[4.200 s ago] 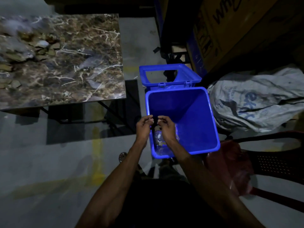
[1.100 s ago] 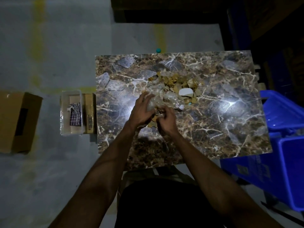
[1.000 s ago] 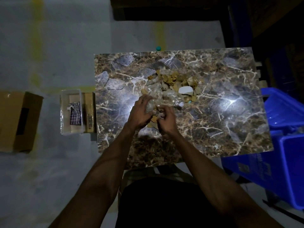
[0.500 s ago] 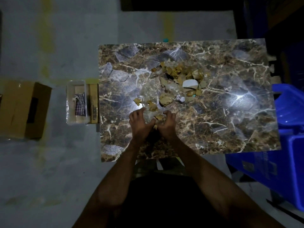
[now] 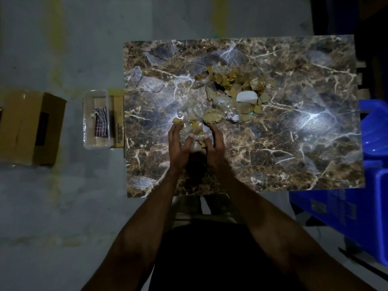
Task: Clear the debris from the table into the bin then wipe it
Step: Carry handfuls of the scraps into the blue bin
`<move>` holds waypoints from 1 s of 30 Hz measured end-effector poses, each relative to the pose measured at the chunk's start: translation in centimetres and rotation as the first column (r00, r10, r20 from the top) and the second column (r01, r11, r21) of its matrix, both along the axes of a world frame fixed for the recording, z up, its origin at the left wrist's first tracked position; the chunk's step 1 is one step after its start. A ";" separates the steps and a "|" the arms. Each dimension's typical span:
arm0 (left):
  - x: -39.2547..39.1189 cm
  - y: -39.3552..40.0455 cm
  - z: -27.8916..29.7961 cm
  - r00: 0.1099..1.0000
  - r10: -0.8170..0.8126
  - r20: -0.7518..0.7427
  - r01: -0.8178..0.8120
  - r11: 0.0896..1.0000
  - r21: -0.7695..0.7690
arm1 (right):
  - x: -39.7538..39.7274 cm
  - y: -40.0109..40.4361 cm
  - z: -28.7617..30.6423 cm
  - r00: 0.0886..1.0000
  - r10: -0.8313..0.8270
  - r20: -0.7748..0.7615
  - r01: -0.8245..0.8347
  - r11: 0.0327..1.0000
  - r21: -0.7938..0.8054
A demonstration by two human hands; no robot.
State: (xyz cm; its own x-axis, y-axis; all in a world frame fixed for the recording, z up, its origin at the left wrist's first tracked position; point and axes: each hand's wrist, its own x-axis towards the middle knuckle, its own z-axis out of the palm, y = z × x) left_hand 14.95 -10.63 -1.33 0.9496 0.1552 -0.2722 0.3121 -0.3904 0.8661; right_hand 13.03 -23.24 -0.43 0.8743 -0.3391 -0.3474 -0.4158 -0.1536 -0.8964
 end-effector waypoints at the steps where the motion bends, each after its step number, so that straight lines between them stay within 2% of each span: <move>1: -0.3 -0.7 0.0 1.000 0.029 -0.004 -0.029 0.999 -0.033 | 0.0 0.8 0.1 1.000 -0.024 0.005 0.024 0.999 0.038; 4: -1.6 -3.0 0.1 0.984 0.179 -0.025 -0.180 0.969 -0.169 | -0.7 3.1 -0.5 0.993 -0.122 0.001 0.121 0.983 0.138; 7: -1.8 -3.9 0.0 0.938 0.319 -0.133 -0.345 0.882 -0.321 | -0.6 4.0 -0.8 0.981 -0.184 -0.060 0.193 0.936 0.295; 10: -1.0 -4.4 0.8 0.922 0.329 -0.205 -0.386 0.833 -0.397 | 0.3 3.5 0.2 0.973 -0.198 -0.121 0.227 0.920 0.320; 15: 1.0 -5.7 2.8 0.893 0.395 -0.216 -0.449 0.757 -0.474 | 2.4 2.5 2.7 0.978 -0.209 0.002 0.195 0.919 0.343; 18: 2.1 -6.4 4.7 0.859 0.445 -0.254 -0.511 0.714 -0.478 | 3.4 2.0 4.5 0.979 -0.202 -0.012 0.191 0.904 0.382; 25: 3.4 -7.1 9.6 0.825 0.538 -0.173 -0.547 0.685 -0.481 | 5.0 1.2 8.6 0.975 -0.211 0.072 0.169 0.911 0.376; 30: 4.4 -7.7 12.2 0.855 0.519 0.001 -0.449 0.741 -0.499 | 6.6 0.8 10.9 0.954 -0.256 0.156 0.183 0.909 0.374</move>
State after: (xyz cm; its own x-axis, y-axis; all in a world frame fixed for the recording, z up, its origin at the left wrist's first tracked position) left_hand 19.30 -18.34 10.90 0.8127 0.4922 -0.3120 0.2166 0.2419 0.9458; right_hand 19.67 -22.42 10.50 0.8544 -0.4182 -0.3084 -0.2121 0.2610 -0.9417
